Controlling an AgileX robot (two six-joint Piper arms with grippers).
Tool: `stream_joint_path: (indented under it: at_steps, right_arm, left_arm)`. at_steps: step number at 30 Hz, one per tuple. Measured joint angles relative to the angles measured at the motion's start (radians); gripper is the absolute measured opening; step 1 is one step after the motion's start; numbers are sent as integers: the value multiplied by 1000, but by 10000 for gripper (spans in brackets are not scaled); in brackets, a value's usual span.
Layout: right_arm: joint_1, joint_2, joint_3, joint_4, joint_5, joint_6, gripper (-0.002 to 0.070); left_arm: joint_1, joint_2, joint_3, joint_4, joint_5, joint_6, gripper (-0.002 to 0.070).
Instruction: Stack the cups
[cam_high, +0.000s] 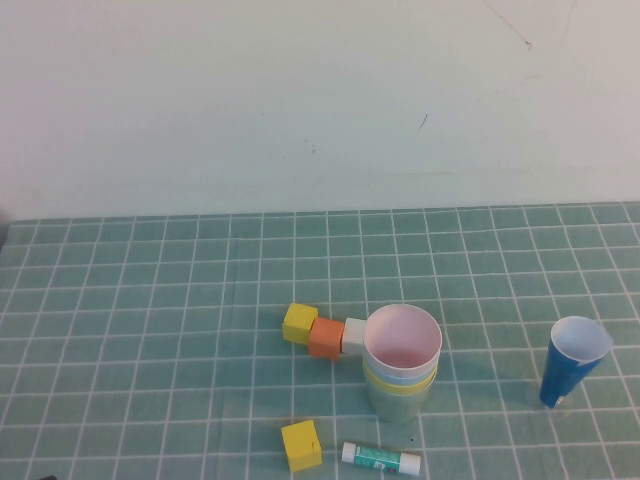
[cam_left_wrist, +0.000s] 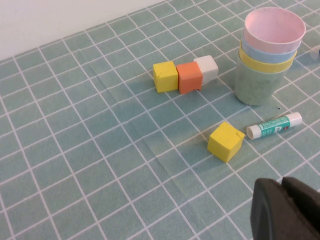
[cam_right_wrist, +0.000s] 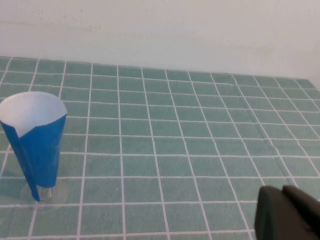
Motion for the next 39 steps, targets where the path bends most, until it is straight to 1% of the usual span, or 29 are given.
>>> stream_joint_path:
  at_steps: [20, 23, 25, 27, 31, 36, 39]
  right_arm:
    - [0, 0, 0, 0, 0, 0, -4]
    - [0, 0, 0, 0, 0, 0, -4]
    - [0, 0, 0, 0, 0, 0, -4]
    - [0, 0, 0, 0, 0, 0, -4]
    - [0, 0, 0, 0, 0, 0, -4]
    - [0, 0, 0, 0, 0, 0, -4]
    - [0, 0, 0, 0, 0, 0, -4]
  left_arm:
    - [0, 0, 1, 0, -3, 0, -2]
    - [3, -3, 30, 34, -33, -2, -2]
    - [30, -19, 65, 53, -95, -8, -2]
    - [90, -51, 116, 61, -187, -22, -2]
    - [257, -130, 225, 35, -326, -33, -2]
    - [493, -211, 335, -51, -359, -42, -2]
    - [613, -249, 377, -84, -361, -44, -2]
